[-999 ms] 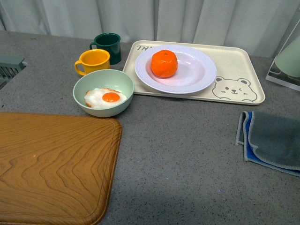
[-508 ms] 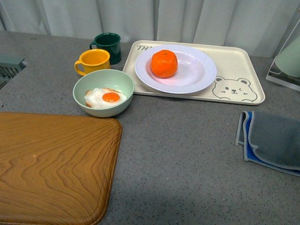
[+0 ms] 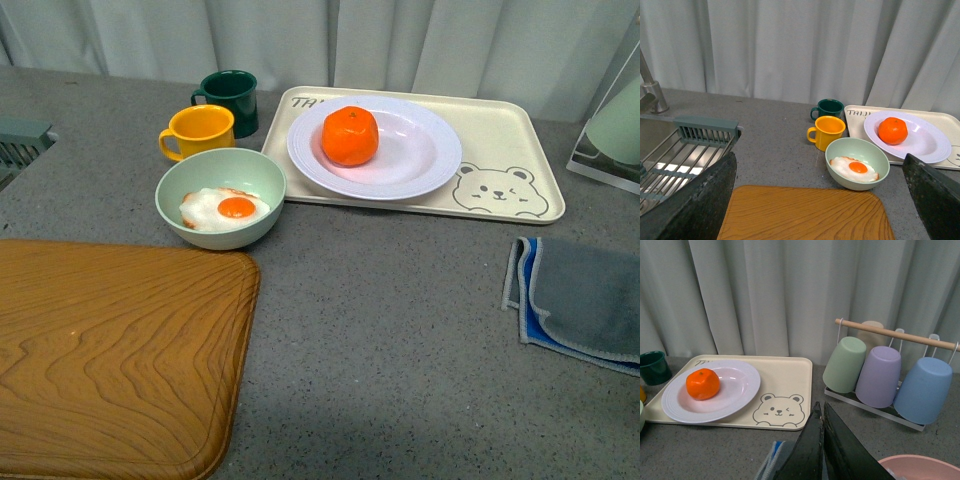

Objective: Place orange and plate with both arms

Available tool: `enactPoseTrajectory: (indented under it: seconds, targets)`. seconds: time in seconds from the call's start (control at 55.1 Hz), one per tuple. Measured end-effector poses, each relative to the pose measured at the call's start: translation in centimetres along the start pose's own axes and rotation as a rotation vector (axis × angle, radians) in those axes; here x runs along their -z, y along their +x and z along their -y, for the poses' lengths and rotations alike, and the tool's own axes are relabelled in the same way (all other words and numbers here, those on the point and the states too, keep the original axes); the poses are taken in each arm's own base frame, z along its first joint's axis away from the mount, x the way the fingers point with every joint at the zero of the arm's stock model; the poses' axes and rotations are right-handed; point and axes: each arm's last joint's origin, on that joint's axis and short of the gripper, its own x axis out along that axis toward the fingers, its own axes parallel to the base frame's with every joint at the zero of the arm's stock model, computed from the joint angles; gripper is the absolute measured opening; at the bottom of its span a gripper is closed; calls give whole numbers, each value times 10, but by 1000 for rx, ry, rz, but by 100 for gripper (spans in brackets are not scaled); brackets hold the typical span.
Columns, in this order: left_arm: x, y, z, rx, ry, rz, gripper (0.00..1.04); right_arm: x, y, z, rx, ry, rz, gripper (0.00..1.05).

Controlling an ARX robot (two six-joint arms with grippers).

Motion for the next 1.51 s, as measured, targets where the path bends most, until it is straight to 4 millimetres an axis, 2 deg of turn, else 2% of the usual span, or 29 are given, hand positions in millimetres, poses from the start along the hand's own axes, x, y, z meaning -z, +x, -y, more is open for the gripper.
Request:
enactPoseTrajectory:
  seconds: [0.599, 1.289, 1.507]
  targets:
    - [0, 0, 0, 0, 0, 0, 98, -5, -26, 0, 0, 0, 19, 1]
    - [0, 0, 0, 0, 0, 0, 98, -5, -40, 0, -1, 0, 24, 1]
    - [0, 0, 0, 0, 0, 0, 98, -2, -50, 0, -3, 0, 18, 1]
